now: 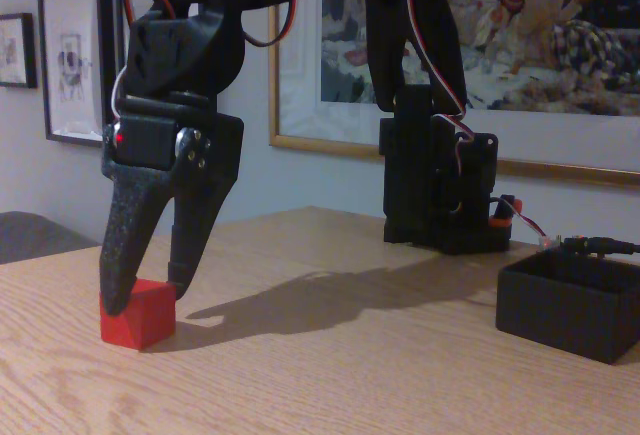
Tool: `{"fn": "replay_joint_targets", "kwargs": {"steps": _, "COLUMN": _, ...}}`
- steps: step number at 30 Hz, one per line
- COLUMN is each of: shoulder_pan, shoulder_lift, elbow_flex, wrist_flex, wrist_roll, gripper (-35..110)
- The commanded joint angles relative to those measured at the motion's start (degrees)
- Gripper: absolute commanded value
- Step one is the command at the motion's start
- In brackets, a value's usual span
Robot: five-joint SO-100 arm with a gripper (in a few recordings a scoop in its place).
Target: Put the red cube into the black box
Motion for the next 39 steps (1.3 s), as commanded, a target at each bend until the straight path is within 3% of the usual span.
{"fn": "replay_joint_targets", "kwargs": {"steps": 1, "shoulder_pan": 0.6, "shoulder_lift": 0.4, "elbow_flex": -1.6, "wrist_flex": 0.1, "wrist_roll": 1.1, "gripper": 27}}
{"fn": "replay_joint_targets", "kwargs": {"steps": 29, "shoulder_pan": 0.2, "shoulder_lift": -1.5, "elbow_flex": -4.0, "wrist_flex": -0.1, "wrist_roll": 0.6, "gripper": 6}}
{"fn": "replay_joint_targets", "kwargs": {"steps": 39, "shoulder_pan": 1.7, "shoulder_lift": 15.6, "elbow_flex": 1.6, "wrist_flex": 6.6, "wrist_roll": -1.2, "gripper": 2}}
